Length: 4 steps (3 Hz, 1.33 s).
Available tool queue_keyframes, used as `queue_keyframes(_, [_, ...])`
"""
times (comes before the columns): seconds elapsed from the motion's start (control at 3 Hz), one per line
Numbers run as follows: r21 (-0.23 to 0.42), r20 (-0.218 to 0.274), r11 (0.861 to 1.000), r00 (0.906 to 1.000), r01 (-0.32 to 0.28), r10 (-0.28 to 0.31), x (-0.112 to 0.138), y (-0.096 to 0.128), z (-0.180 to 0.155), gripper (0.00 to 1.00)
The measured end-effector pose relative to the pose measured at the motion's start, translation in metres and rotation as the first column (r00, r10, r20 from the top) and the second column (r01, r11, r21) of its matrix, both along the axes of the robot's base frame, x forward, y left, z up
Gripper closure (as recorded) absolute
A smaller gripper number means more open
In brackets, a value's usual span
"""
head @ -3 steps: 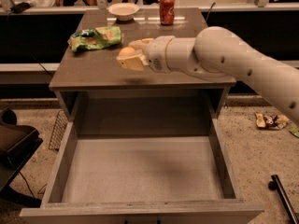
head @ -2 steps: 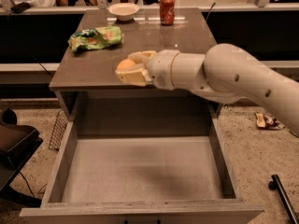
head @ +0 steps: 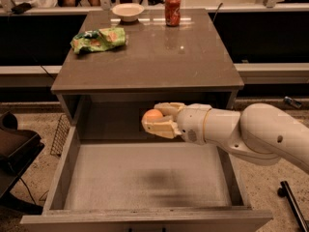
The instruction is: Place orange into top drawer
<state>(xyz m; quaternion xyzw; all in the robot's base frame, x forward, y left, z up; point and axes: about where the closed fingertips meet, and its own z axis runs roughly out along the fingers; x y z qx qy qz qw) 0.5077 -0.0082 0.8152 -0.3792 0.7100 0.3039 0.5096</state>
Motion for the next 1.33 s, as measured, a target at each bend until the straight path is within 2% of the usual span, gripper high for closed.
queue_keyframes(0.33, [0.000, -0.008, 1.000, 1.0000, -0.003, 0.003, 0.001, 0.004, -0.006, 1.00])
queue_keyframes(0.67, [0.003, -0.038, 1.000, 0.9992, -0.013, 0.013, 0.006, 0.019, -0.027, 1.00])
queue_keyframes(1.33, [-0.006, -0.146, 1.000, 0.9892, -0.010, 0.009, 0.026, 0.047, -0.115, 1.00])
